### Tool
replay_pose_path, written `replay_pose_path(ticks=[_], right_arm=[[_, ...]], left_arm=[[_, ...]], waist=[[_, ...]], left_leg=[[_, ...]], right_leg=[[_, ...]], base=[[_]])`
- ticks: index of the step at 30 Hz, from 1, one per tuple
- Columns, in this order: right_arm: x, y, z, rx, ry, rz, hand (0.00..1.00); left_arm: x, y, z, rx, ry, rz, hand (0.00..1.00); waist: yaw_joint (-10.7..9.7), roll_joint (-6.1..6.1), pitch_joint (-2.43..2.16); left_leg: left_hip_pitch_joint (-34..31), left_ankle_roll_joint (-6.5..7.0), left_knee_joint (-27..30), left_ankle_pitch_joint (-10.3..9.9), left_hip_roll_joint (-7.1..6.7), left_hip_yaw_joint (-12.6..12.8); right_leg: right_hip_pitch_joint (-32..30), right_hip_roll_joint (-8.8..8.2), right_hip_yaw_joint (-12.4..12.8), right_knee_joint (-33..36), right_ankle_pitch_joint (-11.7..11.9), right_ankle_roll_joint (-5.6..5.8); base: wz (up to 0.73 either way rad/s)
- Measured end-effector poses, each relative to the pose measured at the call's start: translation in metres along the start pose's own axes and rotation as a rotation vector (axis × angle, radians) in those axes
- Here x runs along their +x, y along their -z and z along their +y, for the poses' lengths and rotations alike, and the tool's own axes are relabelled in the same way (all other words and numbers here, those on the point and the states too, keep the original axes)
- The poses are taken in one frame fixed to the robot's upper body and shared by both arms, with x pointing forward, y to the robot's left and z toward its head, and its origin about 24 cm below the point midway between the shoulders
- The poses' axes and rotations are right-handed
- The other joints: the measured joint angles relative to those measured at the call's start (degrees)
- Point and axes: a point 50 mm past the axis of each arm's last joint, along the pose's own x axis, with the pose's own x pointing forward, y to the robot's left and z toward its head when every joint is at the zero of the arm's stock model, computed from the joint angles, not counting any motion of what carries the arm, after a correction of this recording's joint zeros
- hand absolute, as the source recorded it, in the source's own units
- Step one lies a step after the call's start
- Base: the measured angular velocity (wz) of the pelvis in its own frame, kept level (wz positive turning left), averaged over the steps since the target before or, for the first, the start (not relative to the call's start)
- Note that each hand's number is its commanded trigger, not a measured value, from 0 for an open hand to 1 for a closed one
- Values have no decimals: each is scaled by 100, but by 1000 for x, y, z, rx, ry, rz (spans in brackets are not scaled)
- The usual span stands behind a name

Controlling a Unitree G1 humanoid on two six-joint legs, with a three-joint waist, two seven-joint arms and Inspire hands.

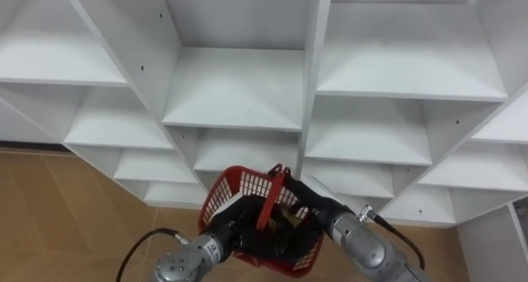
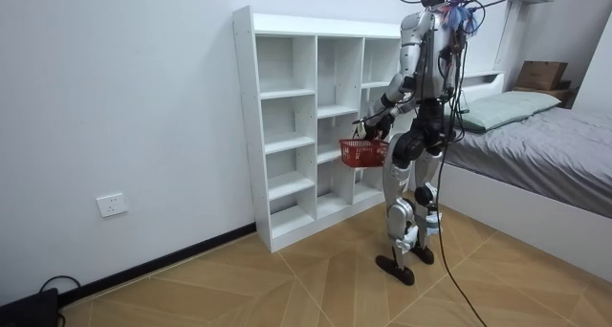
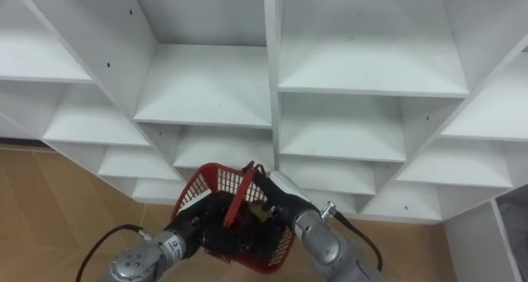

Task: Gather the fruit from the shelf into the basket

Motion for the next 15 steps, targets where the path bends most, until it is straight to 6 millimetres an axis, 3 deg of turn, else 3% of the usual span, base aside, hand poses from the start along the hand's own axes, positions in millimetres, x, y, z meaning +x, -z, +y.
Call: replay_pose_path(ticks=[9,15], right_arm=[[-1,3,-1,-3,31,-7,0],[-1,6,-1,0,37,4,0]], left_arm=[[2,-2,-2,-28,4,-14,100],[2,-3,-3,-29,6,-16,100]], waist=[[-10,-22,-8],[-11,-100,-16]], left_leg=[[19,1,26,1,1,1],[12,1,44,1,-1,1]], right_leg=[[25,0,15,8,0,0],[27,-3,17,12,1,-1]], base=[[0],[0]])
